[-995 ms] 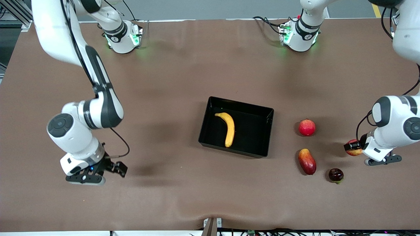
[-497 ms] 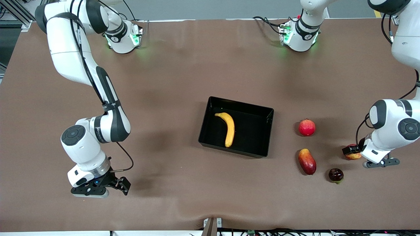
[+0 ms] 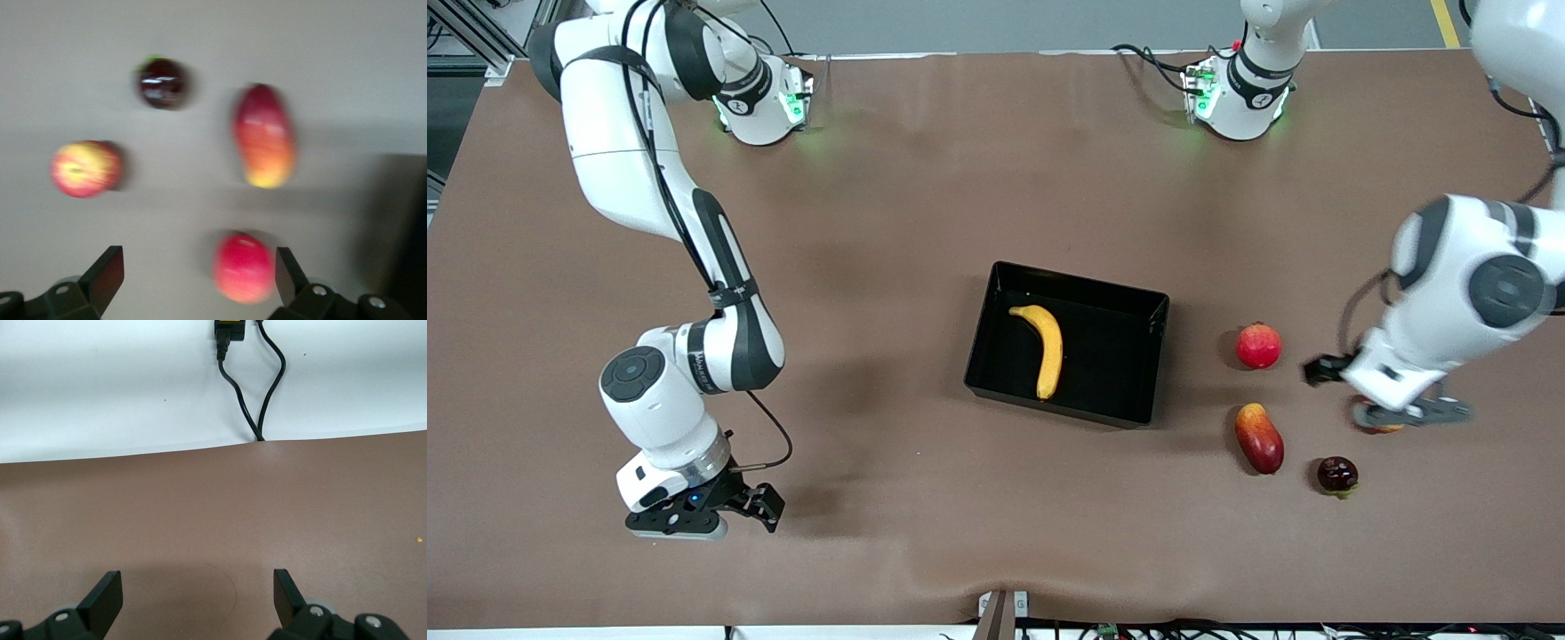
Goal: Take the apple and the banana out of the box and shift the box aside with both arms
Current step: 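Reach the left gripper into the box and grasp the yellow banana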
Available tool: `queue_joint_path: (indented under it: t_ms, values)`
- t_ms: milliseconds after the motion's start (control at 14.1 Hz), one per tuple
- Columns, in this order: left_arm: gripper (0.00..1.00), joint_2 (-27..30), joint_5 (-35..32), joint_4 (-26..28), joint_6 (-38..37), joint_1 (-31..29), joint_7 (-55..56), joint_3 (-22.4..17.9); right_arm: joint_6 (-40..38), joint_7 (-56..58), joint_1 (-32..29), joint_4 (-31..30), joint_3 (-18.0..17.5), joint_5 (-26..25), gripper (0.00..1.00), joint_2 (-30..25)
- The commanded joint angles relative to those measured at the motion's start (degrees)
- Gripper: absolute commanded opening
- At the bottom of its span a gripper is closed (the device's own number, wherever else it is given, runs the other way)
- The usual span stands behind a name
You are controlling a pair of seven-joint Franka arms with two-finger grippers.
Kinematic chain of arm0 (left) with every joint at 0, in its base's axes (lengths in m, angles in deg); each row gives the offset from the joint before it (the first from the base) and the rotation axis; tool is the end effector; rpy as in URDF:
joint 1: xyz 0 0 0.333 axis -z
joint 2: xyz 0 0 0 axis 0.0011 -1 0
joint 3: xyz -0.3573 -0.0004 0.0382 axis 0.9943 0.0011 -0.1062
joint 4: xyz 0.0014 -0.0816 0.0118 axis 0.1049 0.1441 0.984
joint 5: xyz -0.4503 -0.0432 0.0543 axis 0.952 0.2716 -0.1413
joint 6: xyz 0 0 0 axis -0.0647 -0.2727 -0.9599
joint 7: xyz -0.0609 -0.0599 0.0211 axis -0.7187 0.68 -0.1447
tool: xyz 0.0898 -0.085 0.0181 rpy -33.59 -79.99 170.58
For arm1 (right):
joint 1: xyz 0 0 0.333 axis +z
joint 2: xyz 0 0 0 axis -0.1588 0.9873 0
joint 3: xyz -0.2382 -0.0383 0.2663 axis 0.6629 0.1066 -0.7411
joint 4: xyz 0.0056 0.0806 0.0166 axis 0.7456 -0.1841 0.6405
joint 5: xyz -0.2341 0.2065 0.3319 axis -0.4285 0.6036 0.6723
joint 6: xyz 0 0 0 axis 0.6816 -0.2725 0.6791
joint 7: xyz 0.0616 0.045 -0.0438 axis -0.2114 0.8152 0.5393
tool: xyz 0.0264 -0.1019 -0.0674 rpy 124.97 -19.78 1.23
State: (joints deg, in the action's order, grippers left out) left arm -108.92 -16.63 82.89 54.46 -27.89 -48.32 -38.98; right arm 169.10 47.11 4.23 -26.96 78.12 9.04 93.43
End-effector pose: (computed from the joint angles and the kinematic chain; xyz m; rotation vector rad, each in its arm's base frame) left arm 0.7105 -0.1044 0.3781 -3.0531 0.0275 -0.0360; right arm 0.8787 0.1463 0.2562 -2.9980 0.0960 -0.7442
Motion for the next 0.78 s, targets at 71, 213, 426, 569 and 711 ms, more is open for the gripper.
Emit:
queue_joint_path:
  t_ms: [71, 213, 426, 569, 711]
  values:
    - [1.00, -1.8, 0.6, 0.2, 0.0, 5.7, 4.6, 4.1, -8.1, 0.1, 0.3, 2.1, -1.0, 5.2, 1.00, 0.7]
    - [1.00, -4.4, 0.8, -2.1, 0.1, 11.7, 8.3, 4.0, -15.2, 0.3, 0.2, 2.1, -1.4, 8.4, 1.00, 0.1]
    - [1.00, -10.7, -0.6, -6.3, 0.6, 22.6, 19.1, 2.4, -24.9, 0.5, 0.4, 1.7, -3.0, 8.8, 1.00, -0.4]
    - [1.00, -13.7, -2.8, -9.1, 0.7, 31.0, 21.7, -4.0, -30.1, 0.5, 0.4, 1.6, -4.9, 8.8, 1.00, -0.5]
    - [1.00, -16.7, -3.6, -10.3, 3.4, 36.5, 22.1, -7.1, -36.5, 0.6, 0.2, 1.3, -4.9, 8.8, 1.00, -1.4]
